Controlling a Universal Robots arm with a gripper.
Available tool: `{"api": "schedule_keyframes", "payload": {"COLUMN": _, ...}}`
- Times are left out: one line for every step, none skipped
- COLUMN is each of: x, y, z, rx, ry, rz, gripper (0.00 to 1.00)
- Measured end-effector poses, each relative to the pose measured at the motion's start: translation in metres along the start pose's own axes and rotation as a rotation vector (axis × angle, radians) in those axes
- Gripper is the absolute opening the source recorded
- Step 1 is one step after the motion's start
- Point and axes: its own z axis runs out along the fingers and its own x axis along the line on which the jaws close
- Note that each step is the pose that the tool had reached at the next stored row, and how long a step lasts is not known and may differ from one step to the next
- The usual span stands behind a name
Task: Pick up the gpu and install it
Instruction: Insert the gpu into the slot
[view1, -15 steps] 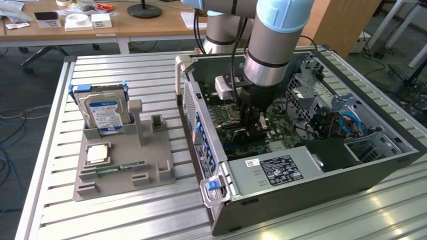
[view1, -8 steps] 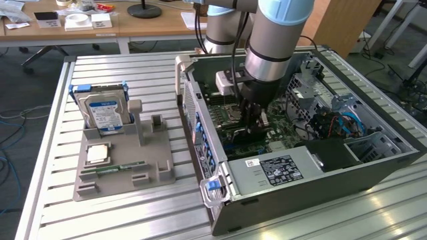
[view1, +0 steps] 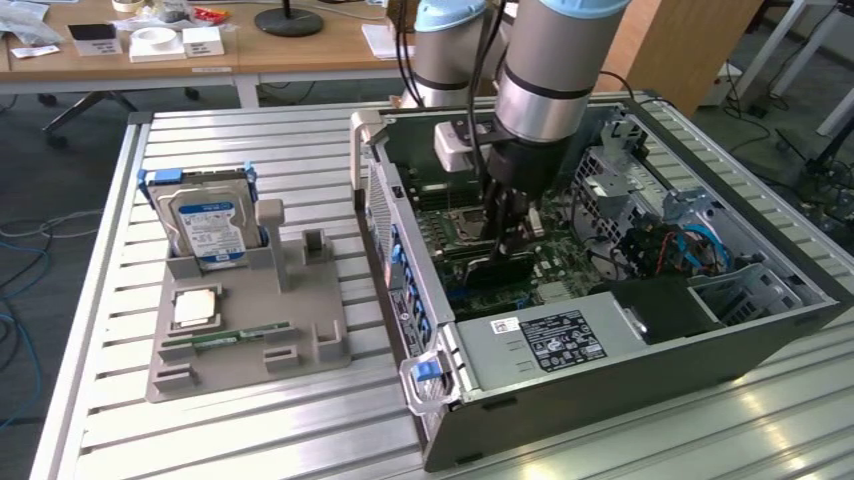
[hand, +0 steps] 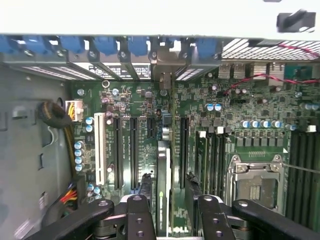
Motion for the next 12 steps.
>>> {"api": "schedule_keyframes", "payload": {"x": -0.0001, "y": -0.0001, "z": -0.0030, "rx": -0.0001, "ry": 0.0002, "rz": 0.000, "gripper": 0.40}}
{"api": "schedule_keyframes", "payload": {"x": -0.0002, "y": -0.0002, "z": -0.0059, "rx": 0.0000, "ry": 0.0001, "rz": 0.000, "gripper": 0.40}}
{"api": "schedule_keyframes", "payload": {"x": -0.0003, "y": -0.0002, "z": -0.0090, "rx": 0.0000, "ry": 0.0002, "rz": 0.000, "gripper": 0.40}}
{"api": "schedule_keyframes", "payload": {"x": -0.0004, "y": -0.0003, "z": -0.0114, "rx": 0.0000, "ry": 0.0003, "rz": 0.000, "gripper": 0.40}}
{"api": "schedule_keyframes", "payload": {"x": -0.0004, "y": -0.0004, "z": -0.0126, "rx": 0.0000, "ry": 0.0003, "rz": 0.000, "gripper": 0.40}}
{"api": "schedule_keyframes", "payload": {"x": -0.0004, "y": -0.0004, "z": -0.0129, "rx": 0.0000, "ry": 0.0002, "rz": 0.000, "gripper": 0.40}}
{"api": "schedule_keyframes", "payload": {"x": -0.0005, "y": -0.0004, "z": -0.0129, "rx": 0.0001, "ry": 0.0001, "rz": 0.000, "gripper": 0.40}}
{"api": "schedule_keyframes", "payload": {"x": -0.0005, "y": -0.0004, "z": -0.0128, "rx": 0.0001, "ry": 0.0001, "rz": 0.000, "gripper": 0.40}}
{"api": "schedule_keyframes", "payload": {"x": -0.0004, "y": -0.0004, "z": -0.0130, "rx": 0.0000, "ry": 0.0003, "rz": 0.000, "gripper": 0.40}}
{"api": "schedule_keyframes", "payload": {"x": -0.0004, "y": -0.0004, "z": -0.0130, "rx": 0.0000, "ry": 0.0003, "rz": 0.000, "gripper": 0.40}}
{"api": "schedule_keyframes", "payload": {"x": -0.0004, "y": -0.0004, "z": -0.0130, "rx": 0.0000, "ry": 0.0003, "rz": 0.000, "gripper": 0.40}}
{"api": "schedule_keyframes", "payload": {"x": -0.0004, "y": -0.0004, "z": -0.0129, "rx": 0.0000, "ry": 0.0003, "rz": 0.000, "gripper": 0.40}}
